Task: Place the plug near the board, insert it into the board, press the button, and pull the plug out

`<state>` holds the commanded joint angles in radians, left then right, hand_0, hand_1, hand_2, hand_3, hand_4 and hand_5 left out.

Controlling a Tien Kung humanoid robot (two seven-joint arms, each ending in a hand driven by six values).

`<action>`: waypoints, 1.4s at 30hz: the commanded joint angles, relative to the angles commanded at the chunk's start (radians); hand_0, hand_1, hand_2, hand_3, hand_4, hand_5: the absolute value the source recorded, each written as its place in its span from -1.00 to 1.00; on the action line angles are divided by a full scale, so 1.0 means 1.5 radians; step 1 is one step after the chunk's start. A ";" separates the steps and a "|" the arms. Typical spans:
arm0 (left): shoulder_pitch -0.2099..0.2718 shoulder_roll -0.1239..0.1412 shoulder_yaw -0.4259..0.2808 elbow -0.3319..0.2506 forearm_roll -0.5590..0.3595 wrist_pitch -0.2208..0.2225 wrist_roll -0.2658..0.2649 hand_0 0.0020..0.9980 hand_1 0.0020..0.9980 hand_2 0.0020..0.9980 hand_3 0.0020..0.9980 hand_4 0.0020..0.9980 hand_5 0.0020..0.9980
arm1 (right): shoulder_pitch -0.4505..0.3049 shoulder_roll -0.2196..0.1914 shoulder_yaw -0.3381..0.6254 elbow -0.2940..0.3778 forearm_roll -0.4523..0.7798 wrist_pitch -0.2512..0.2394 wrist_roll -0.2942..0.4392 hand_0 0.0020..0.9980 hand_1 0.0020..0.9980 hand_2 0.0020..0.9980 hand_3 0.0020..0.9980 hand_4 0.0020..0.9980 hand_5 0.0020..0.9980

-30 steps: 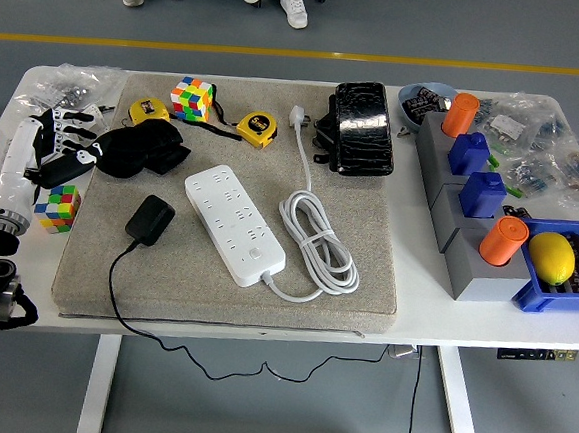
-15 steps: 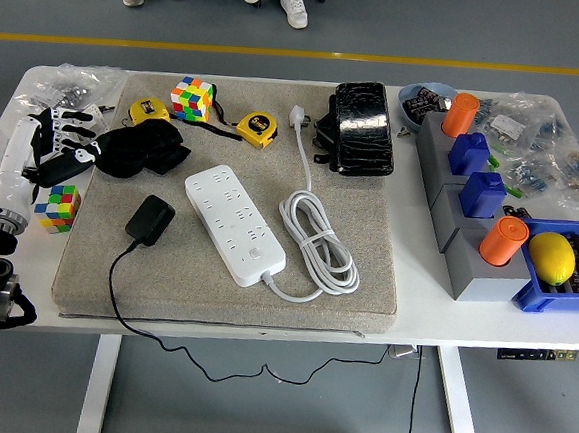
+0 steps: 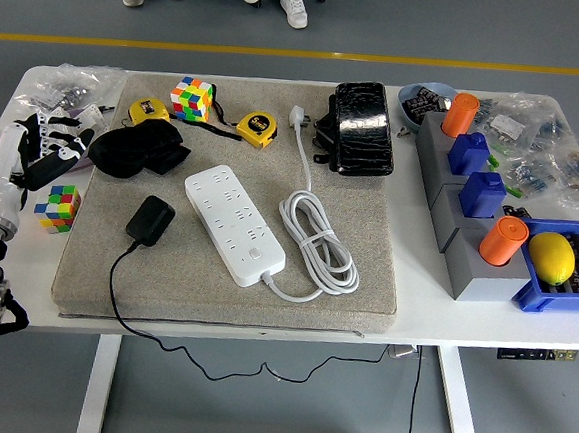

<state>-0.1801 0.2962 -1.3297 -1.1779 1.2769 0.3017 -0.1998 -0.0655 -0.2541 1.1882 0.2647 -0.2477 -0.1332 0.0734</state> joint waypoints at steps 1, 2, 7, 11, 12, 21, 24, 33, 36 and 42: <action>0.003 0.000 0.000 0.001 0.000 -0.005 0.002 -0.40 -0.28 -0.10 0.09 0.71 -0.03 | 0.000 -0.001 -0.004 -0.001 0.003 0.002 -0.004 0.11 0.20 0.10 0.02 0.69 -0.26; 0.005 0.001 0.001 0.001 0.000 -0.009 0.003 -0.40 -0.28 -0.10 0.09 0.71 -0.03 | 0.000 -0.002 -0.007 -0.002 0.006 0.003 -0.006 0.11 0.20 0.10 0.02 0.69 -0.26; 0.009 0.007 0.005 0.001 0.001 -0.015 0.005 -0.38 -0.28 -0.09 0.10 0.70 -0.04 | 0.000 -0.002 -0.005 -0.002 0.005 0.007 -0.011 0.11 0.21 0.10 0.03 0.70 -0.26; 0.020 0.008 0.010 -0.001 0.001 -0.023 0.008 -0.37 -0.28 -0.09 0.10 0.70 -0.05 | -0.009 -0.004 -0.028 -0.009 0.026 0.015 -0.024 0.11 0.21 0.11 0.03 0.72 -0.25; 0.025 0.008 0.010 -0.001 0.001 -0.024 0.010 -0.37 -0.28 -0.09 0.10 0.70 -0.05 | -0.010 -0.005 -0.034 -0.012 0.032 0.016 -0.029 0.11 0.21 0.11 0.03 0.72 -0.25; 0.037 0.011 0.007 -0.005 0.003 -0.028 0.016 -0.36 -0.28 -0.09 0.10 0.70 -0.05 | -0.004 -0.009 -0.040 -0.010 0.033 0.024 -0.041 0.12 0.22 0.12 0.04 0.72 -0.25; 0.042 0.010 -0.003 -0.006 0.004 -0.028 0.016 -0.36 -0.28 -0.09 0.10 0.70 -0.07 | 0.011 -0.019 -0.096 -0.023 0.086 0.029 -0.049 0.12 0.22 0.13 0.04 0.73 -0.24; 0.041 0.006 -0.007 -0.008 0.005 -0.032 0.021 -0.37 -0.28 -0.08 0.10 0.70 -0.08 | 0.023 -0.023 -0.175 -0.036 0.166 0.032 -0.055 0.11 0.23 0.14 0.03 0.74 -0.21; 0.044 0.006 -0.009 -0.011 0.005 -0.033 0.022 -0.37 -0.28 -0.08 0.10 0.70 -0.08 | 0.022 -0.021 -0.215 -0.043 0.209 0.036 -0.059 0.11 0.23 0.14 0.04 0.75 -0.21; 0.049 0.007 -0.016 -0.013 0.003 -0.034 0.024 -0.37 -0.28 -0.08 0.10 0.70 -0.10 | 0.029 -0.014 -0.275 -0.056 0.280 0.037 -0.063 0.10 0.23 0.15 0.04 0.76 -0.18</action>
<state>-0.1064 0.3060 -1.3539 -1.1981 1.2814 0.2503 -0.1645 -0.0223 -0.2752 0.7760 0.1807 0.1723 -0.0784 -0.0211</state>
